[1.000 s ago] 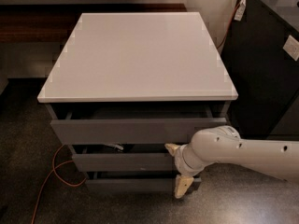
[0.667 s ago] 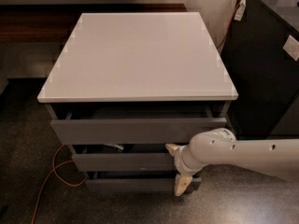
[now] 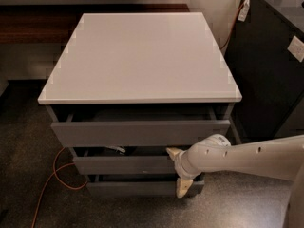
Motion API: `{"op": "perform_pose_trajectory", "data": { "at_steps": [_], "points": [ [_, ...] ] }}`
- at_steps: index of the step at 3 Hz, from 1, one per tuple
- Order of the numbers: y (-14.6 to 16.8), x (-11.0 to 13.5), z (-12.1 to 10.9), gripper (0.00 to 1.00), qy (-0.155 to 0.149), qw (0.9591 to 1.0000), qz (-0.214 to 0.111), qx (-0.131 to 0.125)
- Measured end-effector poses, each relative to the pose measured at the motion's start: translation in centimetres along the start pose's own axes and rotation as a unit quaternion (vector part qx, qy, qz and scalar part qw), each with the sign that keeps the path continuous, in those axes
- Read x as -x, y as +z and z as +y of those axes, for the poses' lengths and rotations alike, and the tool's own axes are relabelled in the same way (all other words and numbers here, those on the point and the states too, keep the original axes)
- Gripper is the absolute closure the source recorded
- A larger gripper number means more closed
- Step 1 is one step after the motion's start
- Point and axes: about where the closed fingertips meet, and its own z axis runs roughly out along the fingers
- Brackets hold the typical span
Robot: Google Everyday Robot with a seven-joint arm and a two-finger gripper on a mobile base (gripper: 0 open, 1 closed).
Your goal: Pick blue chip bag from middle drawer and place on counter
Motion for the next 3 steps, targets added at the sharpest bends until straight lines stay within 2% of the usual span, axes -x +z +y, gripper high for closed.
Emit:
{"op": "perform_pose_trajectory", "data": {
  "at_steps": [2,3],
  "points": [
    [3.2,-2.1,-1.7,0.0,0.015,0.9996,0.017,-0.016],
    [5.1,-3.3,-2.5,0.0,0.044,0.9985,0.018,-0.026]
  ]
}}
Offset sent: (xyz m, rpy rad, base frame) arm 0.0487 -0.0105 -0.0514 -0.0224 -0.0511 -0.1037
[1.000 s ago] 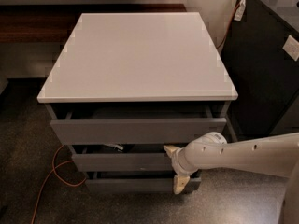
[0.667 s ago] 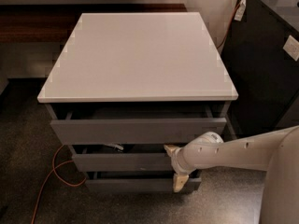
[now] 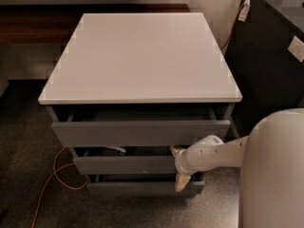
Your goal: Pick blue chip bag from middle drawer and place on counter
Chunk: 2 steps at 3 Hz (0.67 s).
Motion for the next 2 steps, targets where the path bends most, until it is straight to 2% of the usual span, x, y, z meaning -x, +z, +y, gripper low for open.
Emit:
{"op": "perform_pose_trajectory", "data": {
  "at_steps": [1,2],
  "points": [
    [1.11,-0.27,-0.65,0.0,0.021,0.9997,-0.007,-0.006],
    [1.87,-0.21,-1.46,0.18,0.045,0.9987,-0.021,-0.009]
  ]
}}
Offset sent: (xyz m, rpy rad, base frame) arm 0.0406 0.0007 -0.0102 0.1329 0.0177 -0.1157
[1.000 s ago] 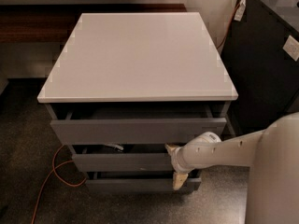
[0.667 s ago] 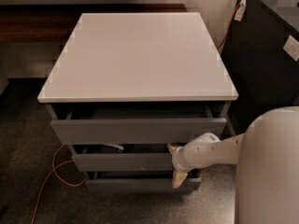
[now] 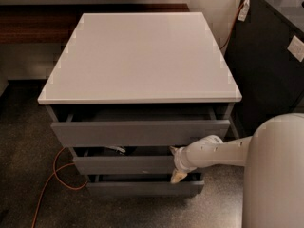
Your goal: Pick blue chip bag from middle drawer and place on counter
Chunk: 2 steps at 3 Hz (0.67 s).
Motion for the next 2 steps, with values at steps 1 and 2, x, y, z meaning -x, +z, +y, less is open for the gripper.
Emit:
{"op": "perform_pose_trajectory", "data": {
  "at_steps": [1,2],
  "points": [
    [0.3,-0.13,-0.58,0.41,0.014,0.9999,-0.005,0.001],
    [-0.34,-0.11,-0.59,0.72,0.023,0.9997,-0.007,0.001]
  ]
}}
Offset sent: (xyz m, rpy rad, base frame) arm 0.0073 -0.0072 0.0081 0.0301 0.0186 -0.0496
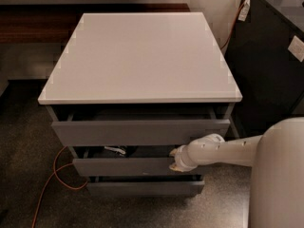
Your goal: Pick blue chip bag from middle drawer and place on counter
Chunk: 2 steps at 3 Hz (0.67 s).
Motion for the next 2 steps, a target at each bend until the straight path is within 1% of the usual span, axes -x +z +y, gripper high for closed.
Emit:
{"op": "perform_pose_trajectory", "data": {
  "at_steps": [1,2],
  "points": [
    [-1.4,0.9,0.6,0.99,-0.001,1.0,-0.004,-0.002],
    [-2.1,2.0,2.8,1.0,-0.015,0.9998,-0.004,0.009]
  ]
}}
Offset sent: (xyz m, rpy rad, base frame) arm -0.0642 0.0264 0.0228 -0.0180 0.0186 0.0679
